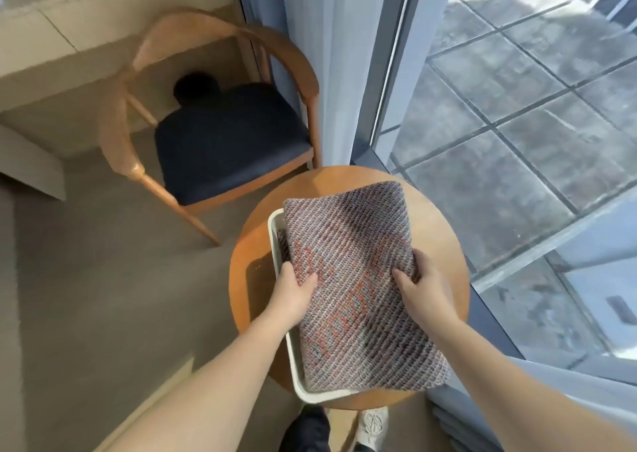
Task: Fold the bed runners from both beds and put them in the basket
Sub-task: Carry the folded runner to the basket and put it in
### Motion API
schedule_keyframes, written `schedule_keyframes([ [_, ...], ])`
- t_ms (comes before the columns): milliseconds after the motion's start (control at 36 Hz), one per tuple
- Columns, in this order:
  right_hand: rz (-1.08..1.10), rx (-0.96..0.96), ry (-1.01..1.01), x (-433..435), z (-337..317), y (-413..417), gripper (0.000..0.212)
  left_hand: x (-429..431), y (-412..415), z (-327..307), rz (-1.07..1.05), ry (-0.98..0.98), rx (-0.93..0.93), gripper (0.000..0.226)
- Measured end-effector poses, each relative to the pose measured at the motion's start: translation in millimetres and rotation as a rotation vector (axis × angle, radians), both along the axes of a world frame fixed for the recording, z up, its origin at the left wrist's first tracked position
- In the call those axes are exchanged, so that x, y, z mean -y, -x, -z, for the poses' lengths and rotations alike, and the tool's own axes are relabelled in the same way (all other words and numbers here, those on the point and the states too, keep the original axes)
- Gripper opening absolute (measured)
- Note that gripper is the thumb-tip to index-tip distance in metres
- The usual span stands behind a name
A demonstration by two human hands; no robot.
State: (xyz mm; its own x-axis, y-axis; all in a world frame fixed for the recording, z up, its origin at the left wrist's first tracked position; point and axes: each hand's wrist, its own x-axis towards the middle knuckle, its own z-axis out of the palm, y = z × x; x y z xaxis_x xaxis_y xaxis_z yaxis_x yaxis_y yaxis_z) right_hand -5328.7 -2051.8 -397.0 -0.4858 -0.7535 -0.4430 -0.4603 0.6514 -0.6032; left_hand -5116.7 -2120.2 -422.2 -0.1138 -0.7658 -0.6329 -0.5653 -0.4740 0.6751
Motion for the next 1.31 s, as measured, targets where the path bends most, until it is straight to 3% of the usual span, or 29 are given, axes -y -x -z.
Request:
schedule_keyframes([
  [167, -0.062, 0.004, -0.059, -3.5, 22.6, -8.7, 0.047, -21.6, -8.3, 19.7, -0.061, 0.045, 0.045, 0.033],
  [333, -0.172, 0.000, -0.058, 14.5, 41.3, -7.7, 0.054, -21.5, -5.4, 35.0, -0.127, 0.242, 0.185, 0.031],
  [472, -0.382, -0.218, -0.045, 19.6, 54.4, -7.6, 0.040, -26.8, 5.1, 48.4, -0.103, 0.352, 0.316, 0.046],
  [500, -0.442, -0.266, -0.029, 20.5, 56.7, -9.1, 0.049, -25.5, 9.5, 47.5, -0.087, 0.391, 0.357, 0.052],
  [583, -0.663, -0.457, 0.040, 35.1, 58.0, -15.6, 0.082, -13.2, 21.5, 45.7, 0.081, 0.524, 0.527, 0.076],
  [722, -0.772, -0.611, 0.121, 84.7, 68.8, -25.0, 0.060, 26.0, 33.0, 55.9, 0.433, 0.629, 0.692, 0.062],
  [889, -0.832, -0.680, 0.050, 100.0, 102.4, -19.5, 0.065, 35.6, 21.6, 85.7, 0.598, 0.542, 0.803, 0.064],
  [972, -0.821, -0.727, 0.003, 78.2, 113.0, -11.6, 0.062, 24.9, 21.3, 86.9, 0.623, 0.572, 0.754, 0.060],
  [1083, -0.726, -0.645, 0.023, 23.2, 98.4, -20.4, 0.062, -24.1, 23.5, 71.5, 0.587, 0.594, 0.611, 0.062],
  [1306, -0.812, -0.638, -0.062, -82.2, 82.9, -35.1, 0.071, -106.8, 8.9, 69.5, 0.734, 0.564, 0.632, 0.074],
])
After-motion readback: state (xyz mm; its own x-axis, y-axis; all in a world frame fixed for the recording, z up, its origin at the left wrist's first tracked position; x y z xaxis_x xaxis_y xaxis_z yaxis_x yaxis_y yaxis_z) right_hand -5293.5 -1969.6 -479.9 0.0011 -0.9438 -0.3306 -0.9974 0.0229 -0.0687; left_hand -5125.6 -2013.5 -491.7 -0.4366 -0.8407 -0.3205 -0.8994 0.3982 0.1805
